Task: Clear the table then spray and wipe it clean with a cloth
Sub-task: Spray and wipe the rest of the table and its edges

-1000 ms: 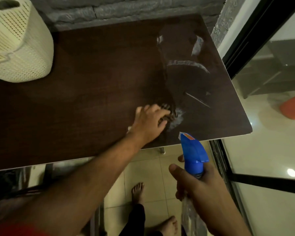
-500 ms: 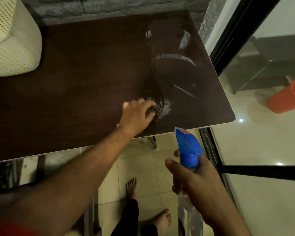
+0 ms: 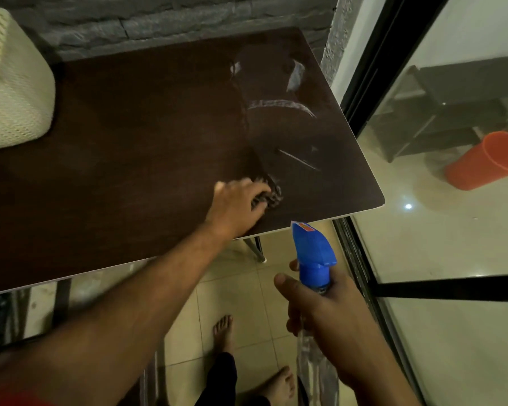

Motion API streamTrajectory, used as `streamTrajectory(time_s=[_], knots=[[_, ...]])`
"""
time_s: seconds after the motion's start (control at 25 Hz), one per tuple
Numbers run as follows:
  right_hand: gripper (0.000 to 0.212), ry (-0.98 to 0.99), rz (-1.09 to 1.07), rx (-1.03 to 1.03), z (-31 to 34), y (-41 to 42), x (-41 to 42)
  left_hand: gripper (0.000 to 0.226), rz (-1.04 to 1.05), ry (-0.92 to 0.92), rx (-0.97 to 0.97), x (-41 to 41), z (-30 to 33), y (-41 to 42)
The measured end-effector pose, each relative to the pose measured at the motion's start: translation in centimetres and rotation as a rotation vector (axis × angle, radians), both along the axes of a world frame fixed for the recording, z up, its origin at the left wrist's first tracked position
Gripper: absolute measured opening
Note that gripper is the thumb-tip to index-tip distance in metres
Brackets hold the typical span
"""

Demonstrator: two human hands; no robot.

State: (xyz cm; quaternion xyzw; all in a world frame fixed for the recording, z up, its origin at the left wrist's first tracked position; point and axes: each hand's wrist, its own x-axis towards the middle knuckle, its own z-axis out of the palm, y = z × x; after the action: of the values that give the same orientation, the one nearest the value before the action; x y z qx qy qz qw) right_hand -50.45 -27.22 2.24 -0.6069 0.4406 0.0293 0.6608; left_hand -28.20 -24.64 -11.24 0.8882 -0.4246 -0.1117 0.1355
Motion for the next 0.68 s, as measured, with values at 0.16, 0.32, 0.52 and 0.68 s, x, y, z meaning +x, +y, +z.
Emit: streamTrajectory(time_s=[0.16,0.32,0.52,0.68], knots=[[0.021,-0.006,0.028,-0.005,0.4,-0.7,0.0,0.031,-0.06,-0.034,-0.06,1.0,0.1,5.6],[0.023,0.022,0.045,-0.016,0.0,-1.1,0.0,0.028,0.35,-0.063,-0.038,10.3,0.0,4.0],[0.021,0.009,0.013,-0.007,-0.2,-0.9,2.7,0.031,-0.139,0.015,-0.035,2.2,0.0,3.7],[0.025,0.026,0.05,-0.022,0.1,-1.2,5.8,0.03,-0.046,-0.056,-0.062,8.4,-0.2,3.6]])
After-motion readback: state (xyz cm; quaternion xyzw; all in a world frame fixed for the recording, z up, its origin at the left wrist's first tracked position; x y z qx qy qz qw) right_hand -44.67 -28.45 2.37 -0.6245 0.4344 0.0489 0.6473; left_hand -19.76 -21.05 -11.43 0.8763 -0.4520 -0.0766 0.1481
